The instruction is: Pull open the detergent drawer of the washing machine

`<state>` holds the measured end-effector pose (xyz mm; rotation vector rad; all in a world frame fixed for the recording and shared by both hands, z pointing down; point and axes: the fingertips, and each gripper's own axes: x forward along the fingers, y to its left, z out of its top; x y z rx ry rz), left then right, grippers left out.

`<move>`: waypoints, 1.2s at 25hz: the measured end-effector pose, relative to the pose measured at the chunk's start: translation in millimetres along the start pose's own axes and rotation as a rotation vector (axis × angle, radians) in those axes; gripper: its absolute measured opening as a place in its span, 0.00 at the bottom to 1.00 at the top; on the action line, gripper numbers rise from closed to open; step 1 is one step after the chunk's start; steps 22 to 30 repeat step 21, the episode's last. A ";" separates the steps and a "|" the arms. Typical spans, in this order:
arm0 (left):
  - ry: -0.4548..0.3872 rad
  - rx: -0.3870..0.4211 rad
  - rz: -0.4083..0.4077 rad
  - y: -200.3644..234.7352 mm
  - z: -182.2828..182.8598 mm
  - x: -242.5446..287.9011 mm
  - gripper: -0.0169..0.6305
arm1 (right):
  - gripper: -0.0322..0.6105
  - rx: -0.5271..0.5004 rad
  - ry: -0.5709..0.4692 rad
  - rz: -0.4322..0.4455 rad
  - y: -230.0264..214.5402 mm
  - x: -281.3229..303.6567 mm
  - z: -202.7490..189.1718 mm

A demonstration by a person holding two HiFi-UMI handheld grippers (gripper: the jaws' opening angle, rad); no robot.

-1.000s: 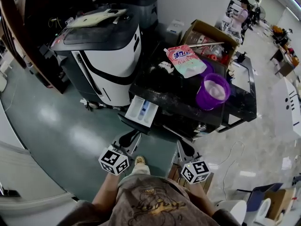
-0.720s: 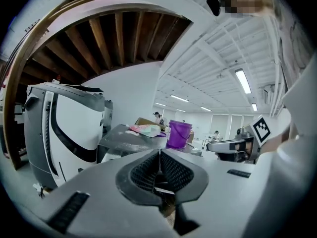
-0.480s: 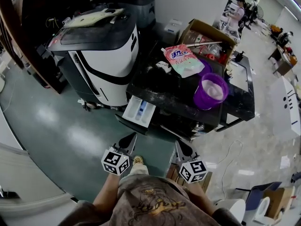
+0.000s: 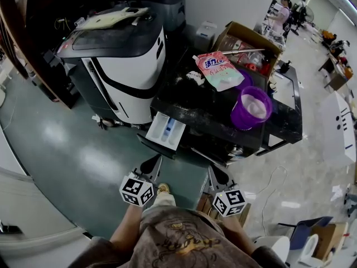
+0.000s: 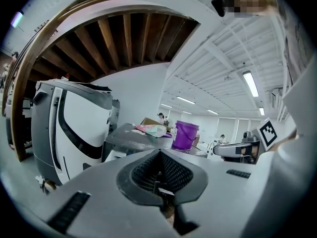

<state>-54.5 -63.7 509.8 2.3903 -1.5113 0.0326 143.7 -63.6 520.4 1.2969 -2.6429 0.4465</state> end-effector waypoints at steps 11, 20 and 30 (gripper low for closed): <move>-0.004 -0.021 0.004 8.0 -1.4 -4.6 0.06 | 0.05 -0.005 0.007 0.006 6.6 3.7 -2.0; 0.008 -0.028 0.005 9.5 -3.3 -3.2 0.06 | 0.05 -0.004 0.010 0.009 7.8 5.2 -1.6; 0.009 -0.028 0.005 9.6 -3.3 -2.8 0.06 | 0.05 -0.003 0.010 0.008 7.5 5.3 -1.3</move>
